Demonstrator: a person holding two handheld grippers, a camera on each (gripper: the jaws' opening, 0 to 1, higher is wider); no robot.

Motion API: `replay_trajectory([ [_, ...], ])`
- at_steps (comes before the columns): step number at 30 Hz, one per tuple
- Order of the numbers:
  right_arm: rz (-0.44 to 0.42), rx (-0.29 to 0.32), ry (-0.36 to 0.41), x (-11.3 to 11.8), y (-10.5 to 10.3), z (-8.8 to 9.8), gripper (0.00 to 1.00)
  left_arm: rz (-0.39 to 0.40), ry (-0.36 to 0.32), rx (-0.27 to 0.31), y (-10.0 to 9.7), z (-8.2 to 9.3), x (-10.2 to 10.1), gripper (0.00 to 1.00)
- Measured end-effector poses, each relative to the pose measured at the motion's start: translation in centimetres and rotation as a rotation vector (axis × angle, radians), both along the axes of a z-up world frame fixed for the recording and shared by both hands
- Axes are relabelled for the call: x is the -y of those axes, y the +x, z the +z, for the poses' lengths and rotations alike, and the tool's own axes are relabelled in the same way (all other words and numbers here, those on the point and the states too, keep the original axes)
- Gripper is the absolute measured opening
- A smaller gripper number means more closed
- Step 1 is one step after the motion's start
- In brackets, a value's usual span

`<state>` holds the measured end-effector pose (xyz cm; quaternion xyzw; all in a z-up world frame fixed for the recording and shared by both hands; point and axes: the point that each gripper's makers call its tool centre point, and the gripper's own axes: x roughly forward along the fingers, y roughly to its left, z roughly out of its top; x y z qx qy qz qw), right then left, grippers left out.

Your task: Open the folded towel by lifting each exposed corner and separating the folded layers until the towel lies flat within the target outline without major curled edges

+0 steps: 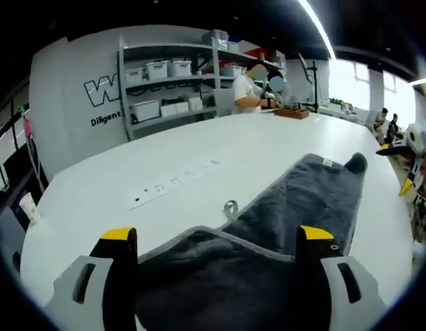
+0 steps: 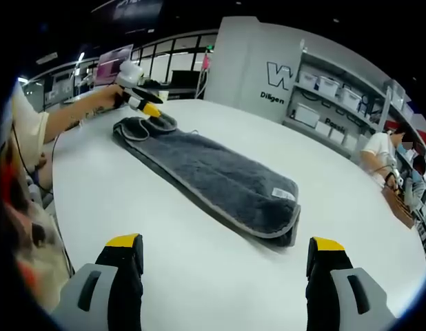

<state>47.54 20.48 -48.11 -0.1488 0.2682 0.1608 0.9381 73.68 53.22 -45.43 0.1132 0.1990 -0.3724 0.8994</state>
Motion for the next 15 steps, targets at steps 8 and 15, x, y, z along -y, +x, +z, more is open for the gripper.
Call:
replay_trajectory([
  [8, -0.004, -0.007, -0.002, -0.1, 0.0, 0.0, 0.99, -0.097, -0.024, -0.045, -4.3, 0.6, 0.7, 1.00],
  [15, -0.003, -0.014, -0.010, -0.2, 0.2, 0.1, 0.99, -0.128, -0.041, -0.019, -6.9, 1.5, 1.2, 1.00],
])
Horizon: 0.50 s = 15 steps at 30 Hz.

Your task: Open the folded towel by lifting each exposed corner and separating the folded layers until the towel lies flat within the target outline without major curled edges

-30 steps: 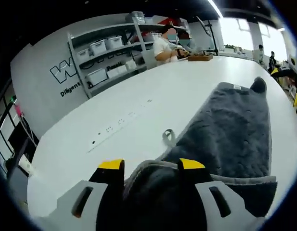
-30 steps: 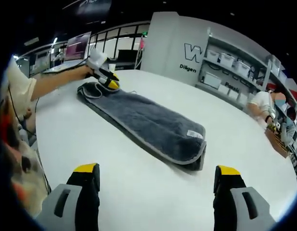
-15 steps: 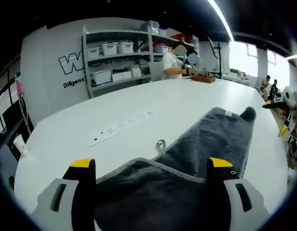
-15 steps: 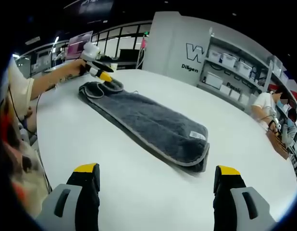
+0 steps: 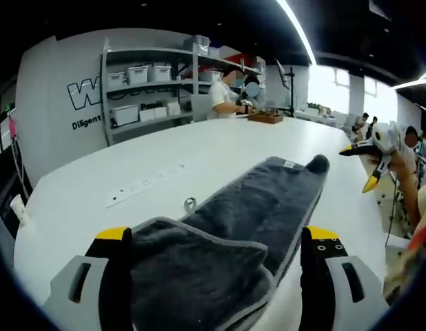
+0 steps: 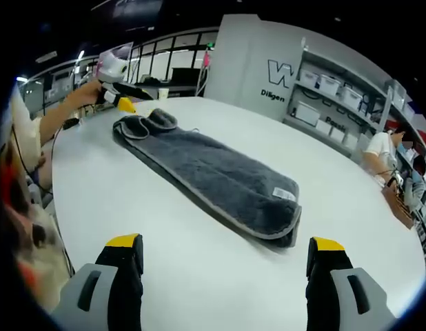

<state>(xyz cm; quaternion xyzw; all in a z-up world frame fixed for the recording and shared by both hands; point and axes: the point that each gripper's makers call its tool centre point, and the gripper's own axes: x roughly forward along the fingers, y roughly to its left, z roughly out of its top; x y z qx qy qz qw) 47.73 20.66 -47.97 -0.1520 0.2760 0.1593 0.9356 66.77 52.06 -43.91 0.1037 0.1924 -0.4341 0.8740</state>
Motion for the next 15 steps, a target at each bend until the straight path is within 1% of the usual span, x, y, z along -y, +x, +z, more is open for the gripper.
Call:
replay_trajectory([
  [3, -0.003, -0.004, 0.000, 0.0, 0.2, 0.0, 0.99, -0.016, 0.011, 0.018, -1.3, -0.1, 0.3, 1.00],
  [9, 0.006, -0.018, -0.007, -0.7, 0.8, -0.1, 0.99, -0.064, 0.043, 0.017, -3.4, -1.4, 1.2, 1.00],
  [13, 0.015, -0.021, -0.010, -1.2, 1.1, 0.1, 0.99, -0.092, 0.049, 0.034, -4.2, -2.0, 2.2, 0.96],
  [15, 0.021, -0.023, -0.013, -1.6, 1.2, 0.2, 0.99, -0.104, 0.066, 0.038, -4.5, -2.6, 2.7, 0.94],
])
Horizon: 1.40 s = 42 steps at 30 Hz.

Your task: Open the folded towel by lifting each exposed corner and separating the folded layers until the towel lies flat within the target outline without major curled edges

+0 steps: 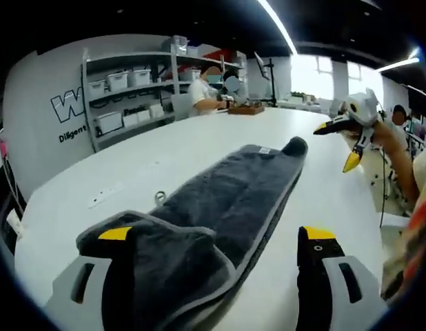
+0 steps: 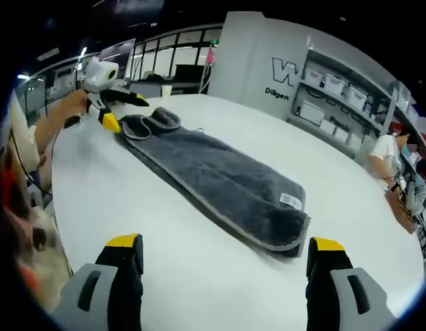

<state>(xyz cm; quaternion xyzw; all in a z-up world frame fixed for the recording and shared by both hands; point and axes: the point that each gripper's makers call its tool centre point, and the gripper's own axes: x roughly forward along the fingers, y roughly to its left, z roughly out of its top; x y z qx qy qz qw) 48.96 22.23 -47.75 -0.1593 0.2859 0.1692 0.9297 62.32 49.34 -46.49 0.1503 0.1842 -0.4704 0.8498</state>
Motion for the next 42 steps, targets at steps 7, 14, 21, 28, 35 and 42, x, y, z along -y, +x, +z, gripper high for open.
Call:
replay_trajectory([
  [7, 0.007, -0.003, -0.009, -0.6, 0.1, 0.3, 0.99, -0.012, 0.002, -0.009, -0.3, -0.8, 0.6, 0.88],
  [14, 0.020, -0.015, -0.017, -1.0, 0.0, 0.1, 0.99, -0.020, 0.000, -0.014, -0.5, -1.4, 0.7, 0.80],
  [21, 0.031, -0.014, -0.012, -1.4, 0.0, 0.1, 0.99, 0.015, 0.097, 0.047, 0.3, -2.4, -0.6, 0.60],
  [28, 0.030, -0.029, -0.006, -1.3, -0.2, -0.7, 0.99, 0.030, 0.165, 0.077, 0.8, -3.2, -1.5, 0.31],
  [35, 0.035, -0.037, -0.006, -1.3, -0.4, -1.0, 0.99, 0.054, 0.203, 0.127, 2.1, -3.7, -2.3, 0.06],
  [42, 0.036, -0.036, -0.008, -1.3, -0.5, -1.1, 0.99, 0.108, 0.044, 0.068, 2.8, -2.6, -2.7, 0.04],
])
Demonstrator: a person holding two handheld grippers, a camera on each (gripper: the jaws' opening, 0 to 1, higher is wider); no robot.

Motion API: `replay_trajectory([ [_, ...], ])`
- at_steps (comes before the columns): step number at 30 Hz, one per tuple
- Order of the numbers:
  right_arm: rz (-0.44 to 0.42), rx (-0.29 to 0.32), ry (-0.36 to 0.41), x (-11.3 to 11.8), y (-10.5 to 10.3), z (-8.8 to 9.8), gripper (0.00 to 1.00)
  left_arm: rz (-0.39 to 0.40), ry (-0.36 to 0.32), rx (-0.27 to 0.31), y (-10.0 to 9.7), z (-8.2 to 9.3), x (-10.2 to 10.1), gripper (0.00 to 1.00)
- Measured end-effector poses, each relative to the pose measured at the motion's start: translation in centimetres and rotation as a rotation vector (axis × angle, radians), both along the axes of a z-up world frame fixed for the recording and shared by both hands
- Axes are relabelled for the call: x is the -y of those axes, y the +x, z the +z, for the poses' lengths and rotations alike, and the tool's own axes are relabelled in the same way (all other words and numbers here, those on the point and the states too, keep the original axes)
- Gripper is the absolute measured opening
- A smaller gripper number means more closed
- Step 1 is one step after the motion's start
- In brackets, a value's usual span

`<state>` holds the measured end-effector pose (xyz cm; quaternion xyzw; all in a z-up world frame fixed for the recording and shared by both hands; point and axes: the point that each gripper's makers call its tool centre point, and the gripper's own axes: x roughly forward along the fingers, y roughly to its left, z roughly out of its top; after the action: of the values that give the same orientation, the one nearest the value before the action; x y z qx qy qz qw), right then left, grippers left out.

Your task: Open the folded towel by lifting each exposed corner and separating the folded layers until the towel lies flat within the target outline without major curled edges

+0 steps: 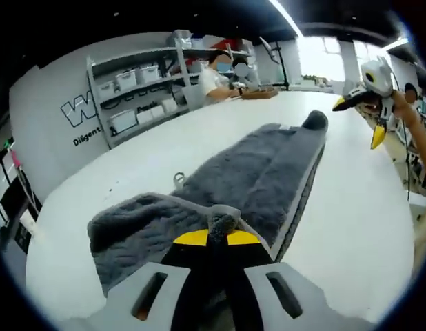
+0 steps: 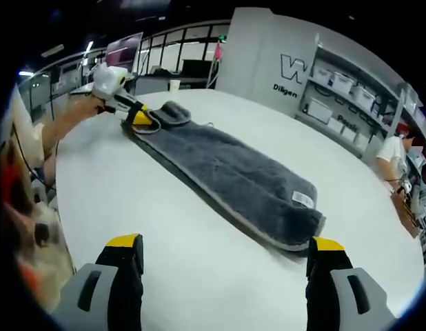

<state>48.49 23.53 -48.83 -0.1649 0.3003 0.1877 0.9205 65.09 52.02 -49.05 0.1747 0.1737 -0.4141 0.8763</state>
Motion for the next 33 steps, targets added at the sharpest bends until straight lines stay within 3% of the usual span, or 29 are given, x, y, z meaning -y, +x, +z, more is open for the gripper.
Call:
replay_trajectory([
  [10, 0.005, 0.000, -0.004, -0.2, 0.2, 0.2, 0.99, 0.119, -0.239, 0.032, 1.5, 4.8, -2.8, 0.04],
  [13, 0.009, 0.001, -0.004, -0.4, 0.3, 0.2, 0.99, 0.152, -0.268, 0.035, 2.1, 5.6, -4.3, 0.04],
  [21, 0.020, -0.003, -0.011, -0.7, 0.4, 0.3, 0.99, 0.329, -0.341, 0.116, 3.9, 8.1, -10.8, 0.04],
  [26, 0.027, -0.004, -0.014, -1.1, 0.7, 0.4, 0.99, 0.422, -0.365, 0.143, 4.2, 8.6, -14.5, 0.04],
  [33, 0.044, -0.005, -0.021, -1.8, 1.0, 0.6, 0.99, 0.520, -0.355, 0.144, 4.3, 7.6, -18.7, 0.04],
])
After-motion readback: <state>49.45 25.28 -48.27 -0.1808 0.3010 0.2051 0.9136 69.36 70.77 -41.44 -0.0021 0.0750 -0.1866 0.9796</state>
